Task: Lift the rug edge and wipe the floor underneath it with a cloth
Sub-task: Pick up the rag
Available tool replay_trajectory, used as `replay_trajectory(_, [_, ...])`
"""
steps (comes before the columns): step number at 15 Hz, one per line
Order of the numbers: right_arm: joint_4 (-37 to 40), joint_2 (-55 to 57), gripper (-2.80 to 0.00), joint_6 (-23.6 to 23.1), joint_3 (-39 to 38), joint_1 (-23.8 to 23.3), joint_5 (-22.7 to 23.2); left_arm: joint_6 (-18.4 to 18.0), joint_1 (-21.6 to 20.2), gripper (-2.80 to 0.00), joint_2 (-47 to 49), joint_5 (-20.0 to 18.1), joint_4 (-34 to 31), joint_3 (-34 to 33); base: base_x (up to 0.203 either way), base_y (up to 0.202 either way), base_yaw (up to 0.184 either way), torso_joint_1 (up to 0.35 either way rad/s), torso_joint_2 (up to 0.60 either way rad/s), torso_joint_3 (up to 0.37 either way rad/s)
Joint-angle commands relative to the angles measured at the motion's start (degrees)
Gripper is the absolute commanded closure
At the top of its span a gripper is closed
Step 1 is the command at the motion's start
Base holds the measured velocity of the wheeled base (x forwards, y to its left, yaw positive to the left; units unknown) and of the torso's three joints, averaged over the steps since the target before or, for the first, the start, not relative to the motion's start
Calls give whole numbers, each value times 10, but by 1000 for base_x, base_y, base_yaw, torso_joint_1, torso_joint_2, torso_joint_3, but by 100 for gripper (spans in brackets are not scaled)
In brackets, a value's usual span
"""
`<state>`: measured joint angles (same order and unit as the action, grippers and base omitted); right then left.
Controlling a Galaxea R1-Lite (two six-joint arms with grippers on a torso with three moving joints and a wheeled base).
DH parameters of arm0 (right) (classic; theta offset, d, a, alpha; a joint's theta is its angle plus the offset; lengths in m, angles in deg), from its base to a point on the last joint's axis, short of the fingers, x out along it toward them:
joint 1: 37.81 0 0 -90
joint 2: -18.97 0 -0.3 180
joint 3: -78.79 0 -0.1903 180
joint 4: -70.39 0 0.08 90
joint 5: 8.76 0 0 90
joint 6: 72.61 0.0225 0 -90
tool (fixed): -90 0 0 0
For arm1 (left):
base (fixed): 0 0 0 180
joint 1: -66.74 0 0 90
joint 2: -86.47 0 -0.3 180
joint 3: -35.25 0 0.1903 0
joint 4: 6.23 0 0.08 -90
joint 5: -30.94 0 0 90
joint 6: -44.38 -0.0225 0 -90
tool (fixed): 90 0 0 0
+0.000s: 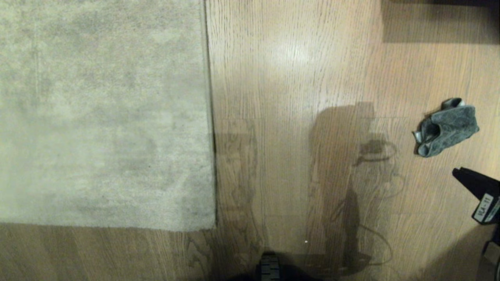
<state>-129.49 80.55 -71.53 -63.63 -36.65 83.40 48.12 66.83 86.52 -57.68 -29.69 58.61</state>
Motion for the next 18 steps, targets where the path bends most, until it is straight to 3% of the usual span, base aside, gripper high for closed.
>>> replay_trajectory(1, [-12, 42, -280, 1, 2, -35, 0, 0, 0, 0, 0, 0, 0, 0, 0, 0, 0, 0, 0, 0])
replay_trajectory(3, [-15, 63, -280, 5, 14, -64, 0, 0, 0, 0, 0, 0, 0, 0, 0, 0, 0, 0, 0, 0])
replay_trajectory(10, [-20, 192, -280, 2, 162, -167, 2, 0, 0, 0, 0, 0, 0, 0, 0, 0, 0, 0, 0, 0])
replay_trajectory(18, [-48, 288, -280, 8, 237, -218, 4, 0, 0, 0, 0, 0, 0, 0, 0, 0, 0, 0, 0, 0])
